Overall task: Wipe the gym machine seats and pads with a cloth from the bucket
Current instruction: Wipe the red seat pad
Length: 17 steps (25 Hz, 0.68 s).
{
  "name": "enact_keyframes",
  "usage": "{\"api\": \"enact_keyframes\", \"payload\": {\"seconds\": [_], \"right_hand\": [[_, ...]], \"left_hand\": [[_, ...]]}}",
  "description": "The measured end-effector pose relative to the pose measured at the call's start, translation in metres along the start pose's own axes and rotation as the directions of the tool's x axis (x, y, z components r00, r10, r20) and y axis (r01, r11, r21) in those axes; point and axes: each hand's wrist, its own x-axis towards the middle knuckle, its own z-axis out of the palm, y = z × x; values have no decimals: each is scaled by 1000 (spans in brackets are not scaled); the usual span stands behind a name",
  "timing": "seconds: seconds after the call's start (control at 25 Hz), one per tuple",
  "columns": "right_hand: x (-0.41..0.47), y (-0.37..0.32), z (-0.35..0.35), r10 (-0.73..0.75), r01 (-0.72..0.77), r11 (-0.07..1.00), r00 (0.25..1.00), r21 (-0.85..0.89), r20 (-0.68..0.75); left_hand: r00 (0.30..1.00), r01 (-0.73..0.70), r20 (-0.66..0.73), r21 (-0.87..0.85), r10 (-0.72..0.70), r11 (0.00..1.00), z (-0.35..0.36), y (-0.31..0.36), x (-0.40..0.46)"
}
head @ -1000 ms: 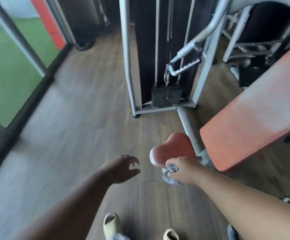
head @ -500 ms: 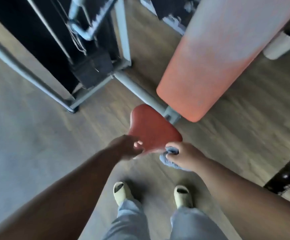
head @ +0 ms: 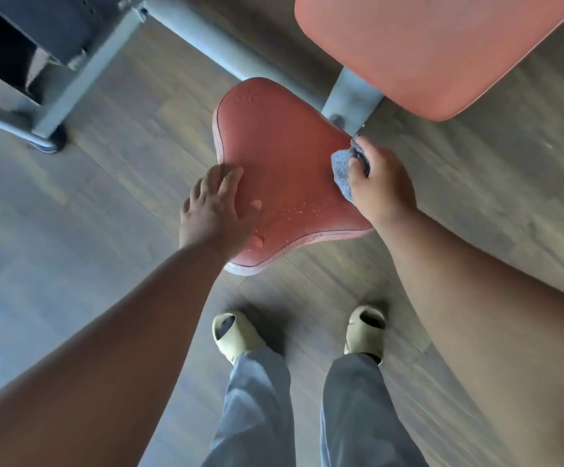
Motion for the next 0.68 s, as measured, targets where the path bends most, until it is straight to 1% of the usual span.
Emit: {"api": "enact_keyframes", "payload": {"seconds": [0.04, 0.12, 0.2, 0.24, 0.28, 0.32, 0.36, 0.4, 0.44, 0.48, 0.52, 0.56, 0.64, 0.68], "right_hand": [[2, 5, 15, -54, 52, 998, 998, -42, -37], [-12, 5, 39, -227, 215, 969, 970, -125, -88], [-38, 13, 44, -416, 411, 898, 909, -154, 1], [-49, 26, 38, -485, 489, 855, 872, -172, 64], [-49, 42, 29, -516, 524, 830, 852, -192, 93], [-41, 55, 22, -495, 502, 842, 865, -196, 85], [-25, 62, 19, -425, 428, 883, 903, -191, 56], [-6, 61, 22, -319, 316, 928, 947, -199, 18], [9, 48, 29, -220, 212, 954, 976, -215, -14], [14, 26, 39, -169, 156, 961, 985, -226, -37], [8, 5, 48, -181, 171, 961, 983, -218, -25], [-6, -6, 56, -267, 263, 941, 964, -211, 9], [-41, 7, 51, -465, 482, 854, 876, -196, 128], [-52, 24, 39, -508, 535, 820, 844, -203, 172]], "left_hand": [[999, 22, -33, -27, -22, 999, 7, 0, -1], [993, 51, -99, -68, -57, 996, 14, 1, -3], [986, 67, -145, -103, -81, 992, 14, 2, -4], [984, 67, -156, -107, -83, 992, 14, 3, -5], [984, 63, -161, -107, -80, 992, 14, 3, -6], [983, 63, -165, -104, -80, 993, 14, 3, -7], [982, 67, -172, -103, -84, 992, 15, 3, -7], [980, 71, -177, -104, -89, 992, 15, 4, -8], [979, 74, -180, -109, -93, 991, 16, 4, -7], [979, 74, -182, -115, -95, 991, 17, 3, -7], [978, 73, -187, -122, -95, 990, 18, 2, -7], [977, 68, -193, -128, -92, 989, 18, 1, -7], [975, 59, -204, -132, -85, 989, 18, 1, -8], [975, 57, -208, -131, -83, 990, 18, 2, -8]]}}
